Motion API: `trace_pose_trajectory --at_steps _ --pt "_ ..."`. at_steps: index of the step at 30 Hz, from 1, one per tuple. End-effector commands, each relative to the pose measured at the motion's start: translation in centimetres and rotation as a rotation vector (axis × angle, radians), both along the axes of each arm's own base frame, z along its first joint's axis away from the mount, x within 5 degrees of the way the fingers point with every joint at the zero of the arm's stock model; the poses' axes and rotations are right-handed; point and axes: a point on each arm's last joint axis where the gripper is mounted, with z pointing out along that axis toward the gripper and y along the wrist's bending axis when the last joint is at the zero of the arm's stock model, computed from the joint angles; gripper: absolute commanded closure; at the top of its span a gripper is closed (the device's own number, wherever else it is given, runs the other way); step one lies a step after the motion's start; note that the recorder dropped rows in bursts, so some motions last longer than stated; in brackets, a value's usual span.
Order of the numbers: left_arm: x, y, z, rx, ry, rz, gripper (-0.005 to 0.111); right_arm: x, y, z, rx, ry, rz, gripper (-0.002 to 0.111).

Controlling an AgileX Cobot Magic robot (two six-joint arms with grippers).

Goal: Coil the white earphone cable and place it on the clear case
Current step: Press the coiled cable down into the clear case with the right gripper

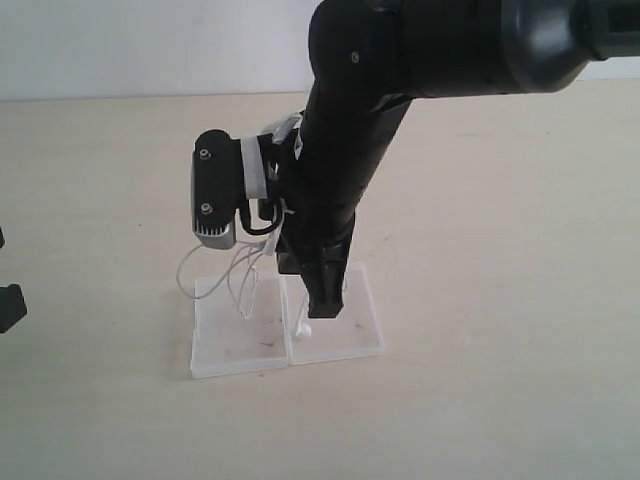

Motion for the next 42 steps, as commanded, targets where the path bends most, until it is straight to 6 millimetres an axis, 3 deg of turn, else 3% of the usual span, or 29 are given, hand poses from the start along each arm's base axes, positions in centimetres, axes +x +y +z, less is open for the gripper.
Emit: trace_pose_trajectory --at_steps 1,22,42 --pt "-0.1 0.1 0.0 0.002 -0.011 0.006 0.107 0.3 0.4 -0.9 -0.011 -0.012 0.040 0.108" --pt "-0.1 0.1 0.0 0.002 -0.011 0.006 0.107 1.0 1.0 -5.1 -0.059 0.025 0.059 0.108" --pt "-0.1 0.1 0.0 0.003 -0.011 0.006 0.107 1.1 1.0 -5.5 -0.067 0.039 0.035 0.108"
